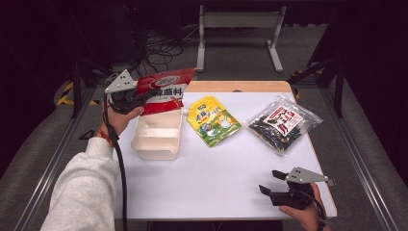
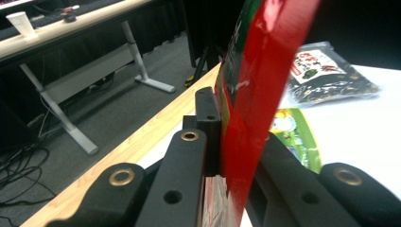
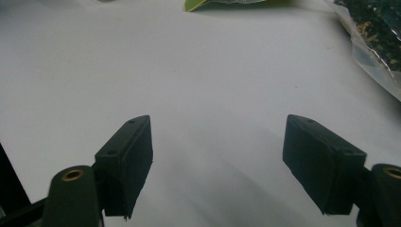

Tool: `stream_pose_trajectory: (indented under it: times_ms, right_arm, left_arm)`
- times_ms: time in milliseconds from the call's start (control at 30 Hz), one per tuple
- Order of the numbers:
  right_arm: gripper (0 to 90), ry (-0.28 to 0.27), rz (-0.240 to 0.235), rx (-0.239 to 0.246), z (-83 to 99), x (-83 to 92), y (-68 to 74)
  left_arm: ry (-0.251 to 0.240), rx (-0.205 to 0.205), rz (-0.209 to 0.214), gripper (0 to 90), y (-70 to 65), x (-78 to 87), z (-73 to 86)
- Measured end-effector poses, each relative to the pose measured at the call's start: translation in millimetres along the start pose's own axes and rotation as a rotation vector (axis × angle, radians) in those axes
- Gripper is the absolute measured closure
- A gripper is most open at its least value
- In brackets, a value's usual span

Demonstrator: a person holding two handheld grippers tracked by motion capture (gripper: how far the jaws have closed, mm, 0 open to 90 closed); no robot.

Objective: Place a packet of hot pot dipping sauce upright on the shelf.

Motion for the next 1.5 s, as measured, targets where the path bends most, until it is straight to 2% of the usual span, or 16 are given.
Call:
stream_pose_trajectory:
  times_ms: [200, 300, 567, 633, 733, 800, 867, 900, 967, 1167, 1233, 1400, 1500]
  right_arm:
    - [25.2, 0.003, 0.018, -0.021, 8.3, 8.7, -0.4]
    - [25.2, 0.009, 0.032, -0.031, 13.8, 13.3, -0.7]
    - [25.3, -0.007, 0.073, -0.066, 20.7, 25.2, -2.1]
    - [25.7, -0.019, 0.088, -0.059, 21.1, 27.4, -1.4]
    - [26.1, -0.027, 0.097, -0.055, 21.7, 29.3, -0.2]
    - [26.0, -0.028, 0.103, -0.057, 22.8, 30.4, 0.1]
    - [26.0, -0.028, 0.107, -0.060, 23.8, 31.2, -0.1]
    - [26.0, -0.028, 0.108, -0.059, 24.3, 31.4, -0.7]
    - [26.0, -0.025, 0.113, -0.068, 25.4, 31.7, -1.0]
    - [25.9, -0.017, 0.115, -0.067, 27.0, 31.0, -1.0]
    - [25.7, -0.011, 0.112, -0.063, 27.6, 30.4, -0.6]
    - [25.4, -0.002, 0.104, -0.062, 27.7, 29.3, 0.3]
    - [25.2, 0.003, 0.099, -0.053, 27.0, 27.5, 1.1]
  left_arm:
    - [0.024, 0.021, 0.003, 90.0, 13.6, -21.2, 10.6]
    - [0.059, 0.017, -0.010, 90.0, 19.5, -32.8, 18.3]
    - [0.097, 0.037, -0.015, 90.0, 28.3, -48.6, 32.5]
    - [0.121, 0.024, -0.037, 90.0, 31.1, -51.5, 35.9]
    - [0.122, 0.054, -0.045, 89.9, 35.3, -55.3, 41.8]
    - [0.120, 0.068, -0.036, 89.8, 37.6, -58.6, 46.5]
    - [0.098, 0.096, -0.018, 88.7, 38.6, -61.4, 50.1]
    - [0.085, 0.113, -0.011, 87.2, 39.0, -62.2, 51.2]
    - [0.074, 0.122, -0.013, 86.0, 40.2, -63.4, 52.1]
    - [0.069, 0.120, -0.012, 80.6, 41.6, -60.7, 53.5]
    - [0.093, 0.110, -0.021, 78.1, 40.6, -57.1, 57.1]
    - [0.114, 0.108, -0.008, 80.6, 40.5, -50.1, 68.4]
    - [0.174, 0.092, -0.005, 81.6, 39.5, -52.5, 77.8]
Point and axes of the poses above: each handheld gripper's, and its own axes: x roughly backward along the jaws, z roughly out of its underside, y roughly to its left, the point moved 4 cm from there along -x, roughly forward along the jaws, and after that the axes turned 1 degree about x, right-handed, at the moved point
